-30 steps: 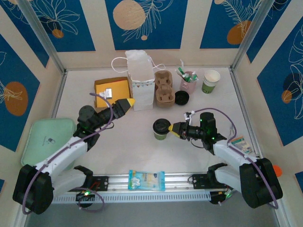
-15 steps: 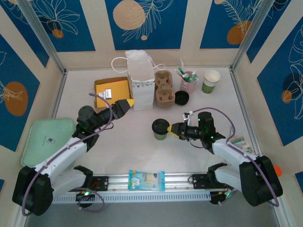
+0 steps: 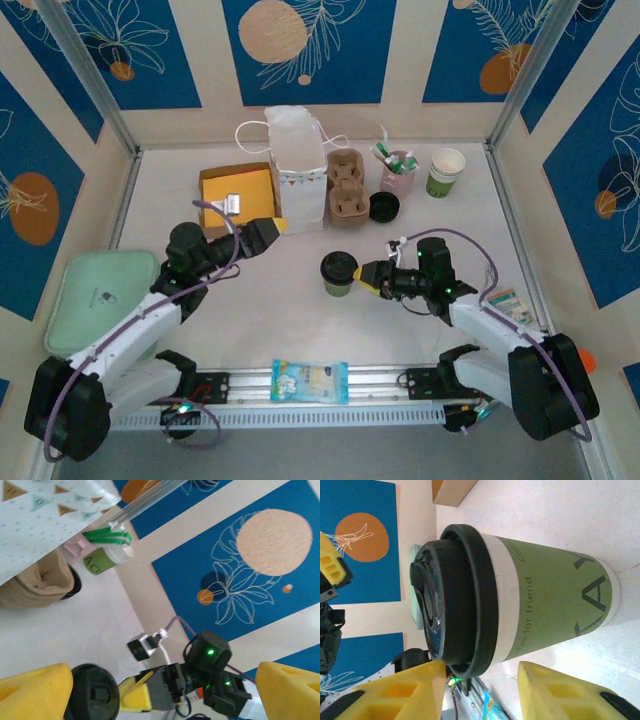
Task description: Pack the takeout coffee
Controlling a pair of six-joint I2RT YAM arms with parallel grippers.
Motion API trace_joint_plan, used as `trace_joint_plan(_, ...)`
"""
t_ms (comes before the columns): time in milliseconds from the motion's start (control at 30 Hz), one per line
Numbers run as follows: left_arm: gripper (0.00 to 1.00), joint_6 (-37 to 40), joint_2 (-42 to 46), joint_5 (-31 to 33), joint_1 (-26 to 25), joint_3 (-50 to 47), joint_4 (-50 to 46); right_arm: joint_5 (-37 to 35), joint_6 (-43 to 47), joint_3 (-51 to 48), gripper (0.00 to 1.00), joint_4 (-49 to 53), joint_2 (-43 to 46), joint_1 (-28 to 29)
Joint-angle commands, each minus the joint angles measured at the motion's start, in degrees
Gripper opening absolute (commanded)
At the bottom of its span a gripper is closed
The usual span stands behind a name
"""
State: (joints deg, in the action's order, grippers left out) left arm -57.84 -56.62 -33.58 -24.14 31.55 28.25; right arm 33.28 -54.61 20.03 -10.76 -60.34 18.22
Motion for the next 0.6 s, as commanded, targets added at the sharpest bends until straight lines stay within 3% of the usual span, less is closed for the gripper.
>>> trace_joint_plan(0, 0.94, 7.66, 1.42, 2.79, -0.73, 1.87, -10.31, -1.05, 2.45, 2.41, 0.51, 6.00, 3.32, -0.10)
trace_joint_plan(167, 0.94, 12.11, -1.26, 8.00, -5.37, 1.98, -18.23, -3.45, 6.38, 5.99, 0.63, 14.46, 7.04, -1.09)
trace_joint_plan(300, 0.94, 12.01, -6.43, 9.62, -9.51, 1.61, -17.27, -4.77, 10.85, 11.27, 0.71, 20.18, 5.84, -1.99)
trace_joint_plan(567, 0.94, 13.46, -14.58, 12.13, -14.46, 5.04, -19.04, -7.77, 18.29, 19.49, 0.74, 27.33, -2.59, -1.74)
